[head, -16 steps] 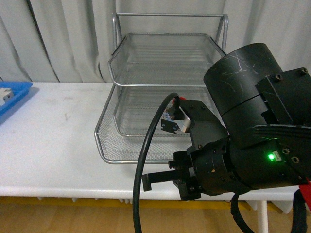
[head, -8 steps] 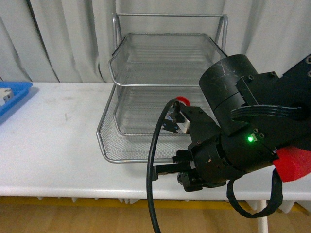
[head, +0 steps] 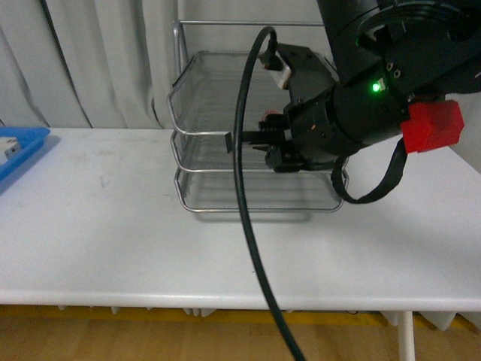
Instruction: Place button on rack with both arms
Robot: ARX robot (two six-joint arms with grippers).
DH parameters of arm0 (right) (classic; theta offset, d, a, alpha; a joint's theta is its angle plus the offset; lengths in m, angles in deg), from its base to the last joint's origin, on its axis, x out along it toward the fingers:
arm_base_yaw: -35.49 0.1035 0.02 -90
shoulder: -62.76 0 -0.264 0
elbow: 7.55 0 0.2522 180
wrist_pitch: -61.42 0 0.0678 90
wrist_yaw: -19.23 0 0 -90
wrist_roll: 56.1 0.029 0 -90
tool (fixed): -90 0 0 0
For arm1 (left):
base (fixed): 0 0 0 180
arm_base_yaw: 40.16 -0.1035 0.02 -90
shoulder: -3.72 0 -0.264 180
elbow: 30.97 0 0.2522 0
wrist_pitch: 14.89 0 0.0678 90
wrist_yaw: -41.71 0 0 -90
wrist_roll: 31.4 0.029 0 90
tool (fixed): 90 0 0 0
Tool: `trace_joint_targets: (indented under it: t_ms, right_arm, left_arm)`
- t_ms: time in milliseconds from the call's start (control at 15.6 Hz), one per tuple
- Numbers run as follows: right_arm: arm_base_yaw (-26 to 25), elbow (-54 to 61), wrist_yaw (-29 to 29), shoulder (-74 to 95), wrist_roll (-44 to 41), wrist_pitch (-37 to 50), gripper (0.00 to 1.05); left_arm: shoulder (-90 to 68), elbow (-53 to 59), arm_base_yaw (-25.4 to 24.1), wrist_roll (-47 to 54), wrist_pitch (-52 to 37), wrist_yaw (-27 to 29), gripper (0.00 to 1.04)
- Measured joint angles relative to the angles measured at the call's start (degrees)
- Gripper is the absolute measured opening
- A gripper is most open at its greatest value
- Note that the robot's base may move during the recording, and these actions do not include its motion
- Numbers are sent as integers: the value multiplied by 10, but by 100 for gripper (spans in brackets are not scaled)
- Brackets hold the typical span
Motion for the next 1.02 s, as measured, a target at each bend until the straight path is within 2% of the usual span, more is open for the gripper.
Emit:
trace_joint_targets:
  t_ms: [320, 384, 448, 512, 576, 832, 1024]
  right_arm:
    - [9, 34, -9, -12, -3, 2, 2]
    - [5, 102, -16, -81, 14, 32, 2]
    - [-28, 196, -46, -188, 50, 84, 2]
    - [-119, 282, -86, -317, 98, 99, 2]
    - [-169, 305, -101, -372, 103, 96, 2]
    - [-208, 317, -116, -412, 104, 92, 2]
    - [-229, 373, -37, -446, 64, 235, 2]
  left_arm:
    - [0, 0, 0, 0, 0, 0, 98]
    - [0, 0, 0, 0, 0, 0, 98]
    - [0, 0, 0, 0, 0, 0, 98]
    - [0, 0, 0, 0, 0, 0, 98]
    - [0, 0, 0, 0, 0, 0, 98]
    - [0, 0, 0, 0, 0, 0, 98]
    - [0, 0, 0, 0, 0, 0, 98]
